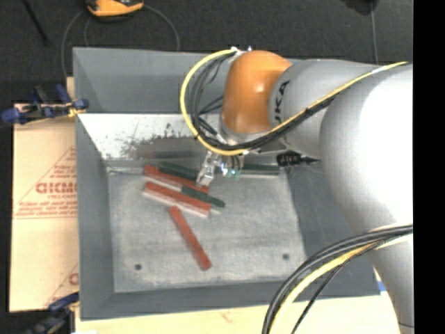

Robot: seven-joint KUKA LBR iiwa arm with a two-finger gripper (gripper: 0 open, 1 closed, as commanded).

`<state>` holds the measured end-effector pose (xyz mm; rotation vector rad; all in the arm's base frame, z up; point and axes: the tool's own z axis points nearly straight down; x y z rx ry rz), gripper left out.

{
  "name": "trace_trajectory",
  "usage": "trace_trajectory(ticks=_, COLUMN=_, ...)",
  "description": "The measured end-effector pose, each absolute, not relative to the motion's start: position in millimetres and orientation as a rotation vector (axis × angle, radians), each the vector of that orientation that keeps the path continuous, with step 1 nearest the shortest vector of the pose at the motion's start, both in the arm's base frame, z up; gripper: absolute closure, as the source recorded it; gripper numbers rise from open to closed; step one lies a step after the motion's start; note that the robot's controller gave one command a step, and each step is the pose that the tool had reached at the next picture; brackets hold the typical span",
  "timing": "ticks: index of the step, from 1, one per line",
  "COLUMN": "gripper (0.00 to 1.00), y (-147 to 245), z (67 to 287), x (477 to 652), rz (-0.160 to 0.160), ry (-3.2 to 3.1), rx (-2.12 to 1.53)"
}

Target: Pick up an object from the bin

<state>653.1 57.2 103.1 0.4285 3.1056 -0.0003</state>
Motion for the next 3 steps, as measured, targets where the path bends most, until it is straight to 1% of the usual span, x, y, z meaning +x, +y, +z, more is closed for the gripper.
trace_trajectory(ticks=1, gripper=1.0, y=57, z=105, x=653.9, rz=-0.002, ry=3.109, rx=0.429)
trace_trajectory(ticks=3, gripper=1.0, y=57, z=122, x=654.0, rz=-0.001, ry=3.11, rx=0.428)
